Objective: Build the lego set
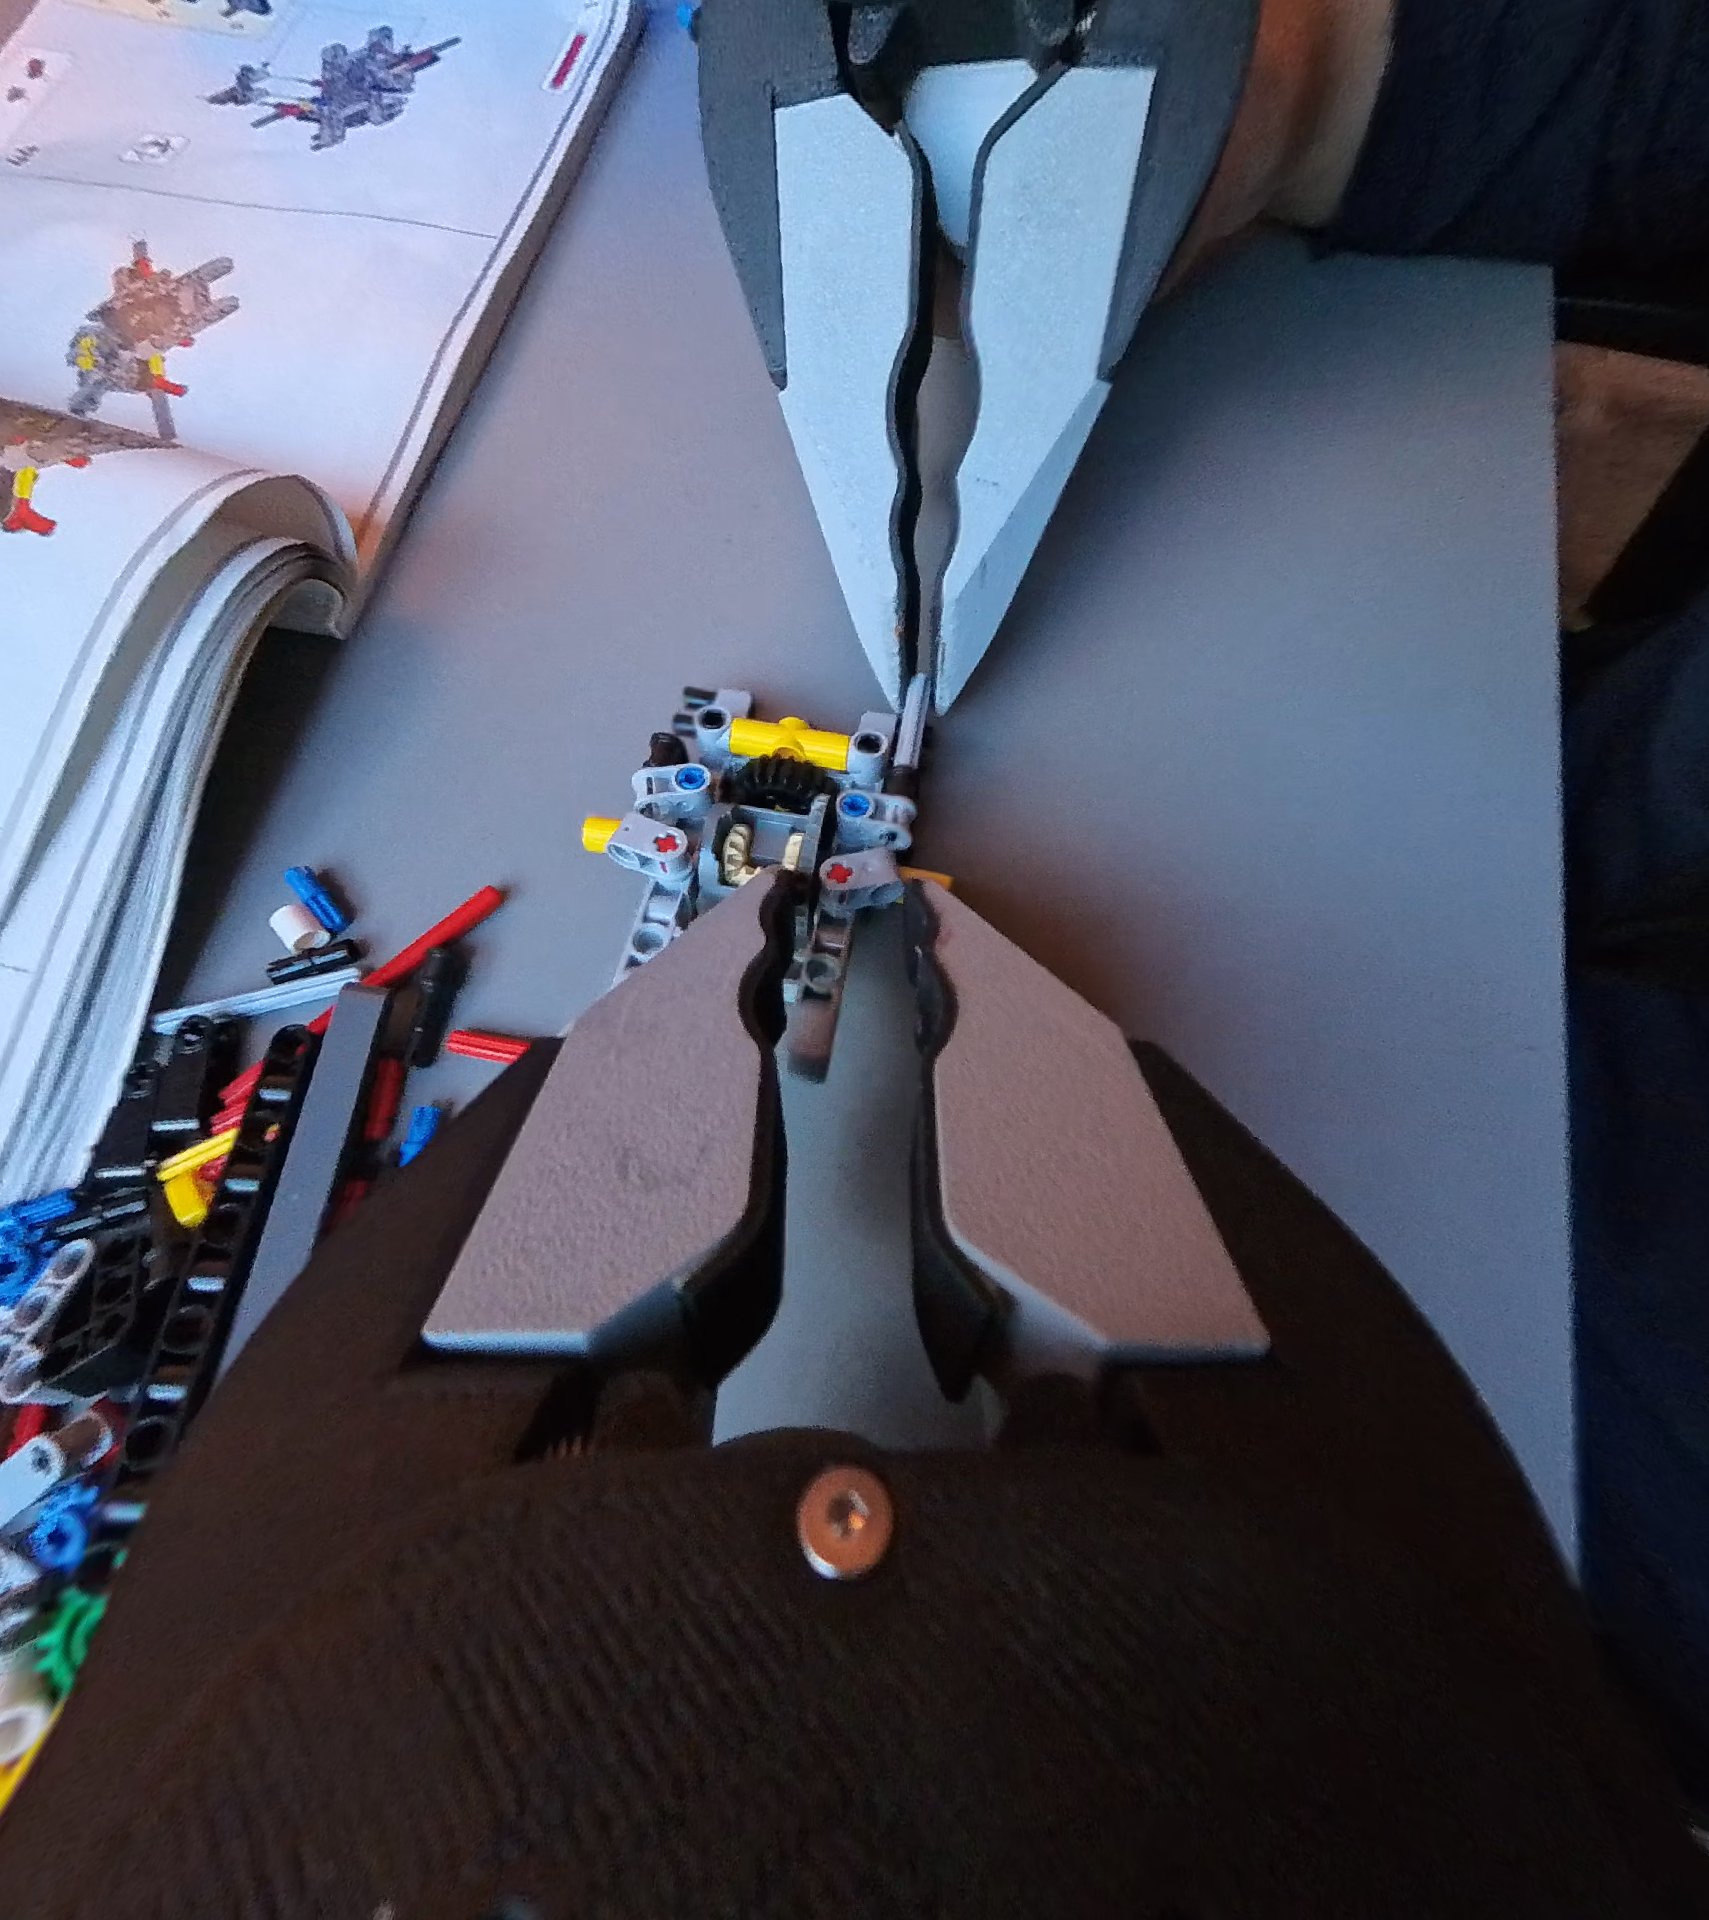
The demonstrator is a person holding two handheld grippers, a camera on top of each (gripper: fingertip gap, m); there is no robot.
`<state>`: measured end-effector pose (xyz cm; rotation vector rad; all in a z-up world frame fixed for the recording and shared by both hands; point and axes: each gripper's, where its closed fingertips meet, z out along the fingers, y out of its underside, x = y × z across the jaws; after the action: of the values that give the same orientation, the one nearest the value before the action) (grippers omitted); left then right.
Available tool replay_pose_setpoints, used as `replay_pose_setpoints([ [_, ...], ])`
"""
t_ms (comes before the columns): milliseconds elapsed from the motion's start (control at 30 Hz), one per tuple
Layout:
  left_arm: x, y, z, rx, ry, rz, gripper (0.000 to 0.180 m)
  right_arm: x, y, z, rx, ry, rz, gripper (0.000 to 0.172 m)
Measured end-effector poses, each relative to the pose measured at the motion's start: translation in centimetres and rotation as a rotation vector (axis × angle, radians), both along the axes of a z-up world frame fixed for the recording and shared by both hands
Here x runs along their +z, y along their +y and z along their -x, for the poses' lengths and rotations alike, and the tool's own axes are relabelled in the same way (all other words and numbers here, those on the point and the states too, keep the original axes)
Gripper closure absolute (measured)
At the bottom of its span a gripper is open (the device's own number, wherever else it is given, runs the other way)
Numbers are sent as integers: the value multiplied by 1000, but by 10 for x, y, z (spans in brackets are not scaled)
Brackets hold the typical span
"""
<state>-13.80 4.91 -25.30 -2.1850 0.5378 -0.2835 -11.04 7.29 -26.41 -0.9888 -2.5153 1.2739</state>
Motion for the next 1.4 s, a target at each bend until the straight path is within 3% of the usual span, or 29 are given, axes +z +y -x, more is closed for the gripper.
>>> replay_pose_setpoints([
  [133,1,-14,-10,-106,-205,95,169,-1,1,0,-1,-2,-6,170],
  [200,2,-11,-7,-83,-225,96,167,-2,-1,-1,11,0,-15,170],
  [400,0,-5,-3,-10,-111,66,156,-3,-2,-1,9,6,-27,170],
  [667,-1,0,-2,27,-3,24,160,0,-4,-5,6,10,-21,170],
  [867,0,-7,-7,-93,-124,56,160,-1,-7,-8,22,-7,-7,170],
  [933,2,-12,-9,-144,-190,82,170,-2,-4,-7,10,-11,-17,170],
  [1033,3,-14,-11,-156,-195,85,170,-3,-5,-7,15,-15,-21,170],
  [1167,3,-14,-10,-94,-141,98,144,-3,-5,-7,9,-9,-21,170],
  [1300,-1,-9,-4,2,-6,84,152,-3,-5,-6,7,-10,-23,170],
  [1400,0,-8,-9,29,-9,75,161,-5,-4,-7,-2,-17,-32,170],
])
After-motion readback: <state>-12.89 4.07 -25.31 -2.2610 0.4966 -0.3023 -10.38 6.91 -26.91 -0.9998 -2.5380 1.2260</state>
